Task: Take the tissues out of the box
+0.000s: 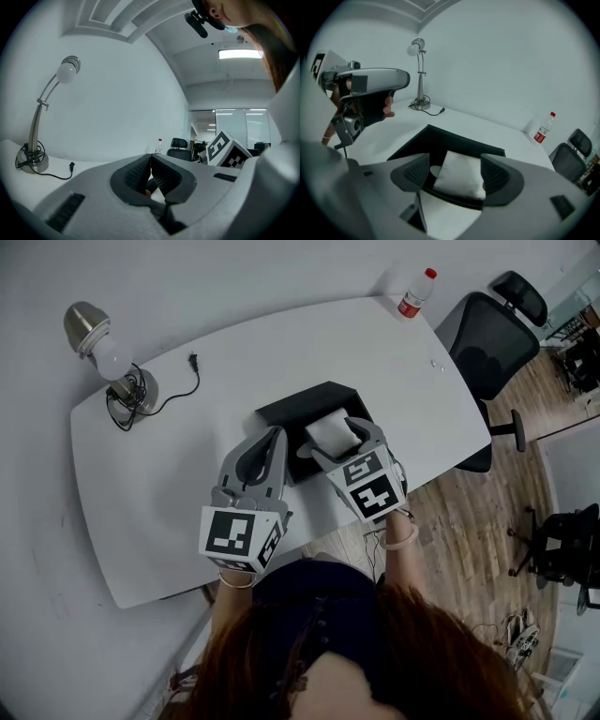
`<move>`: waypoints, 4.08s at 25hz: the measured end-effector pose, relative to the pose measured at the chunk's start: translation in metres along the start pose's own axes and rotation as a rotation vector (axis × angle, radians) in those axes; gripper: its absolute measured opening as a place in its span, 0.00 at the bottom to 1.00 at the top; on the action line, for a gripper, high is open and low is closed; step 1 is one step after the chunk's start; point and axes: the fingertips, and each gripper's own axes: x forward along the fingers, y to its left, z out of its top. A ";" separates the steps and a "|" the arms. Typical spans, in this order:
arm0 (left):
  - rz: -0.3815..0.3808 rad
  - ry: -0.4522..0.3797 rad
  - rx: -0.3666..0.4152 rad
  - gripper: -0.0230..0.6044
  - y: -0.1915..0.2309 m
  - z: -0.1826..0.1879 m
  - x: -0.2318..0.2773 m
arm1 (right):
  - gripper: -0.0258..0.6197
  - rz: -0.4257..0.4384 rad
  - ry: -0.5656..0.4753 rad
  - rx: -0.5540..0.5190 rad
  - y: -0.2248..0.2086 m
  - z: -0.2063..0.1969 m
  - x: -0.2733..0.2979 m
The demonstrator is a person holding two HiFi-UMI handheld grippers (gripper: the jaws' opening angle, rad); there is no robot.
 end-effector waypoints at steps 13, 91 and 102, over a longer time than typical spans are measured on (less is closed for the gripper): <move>-0.048 0.024 -0.049 0.07 0.007 -0.010 0.011 | 0.55 -0.040 0.159 0.052 -0.012 -0.018 0.020; 0.035 -0.020 0.061 0.07 -0.068 0.008 -0.032 | 0.45 -0.086 -0.212 -0.023 -0.025 0.028 -0.074; 0.038 -0.015 0.089 0.07 -0.112 0.002 -0.050 | 0.45 -0.098 -0.332 -0.036 -0.020 0.016 -0.114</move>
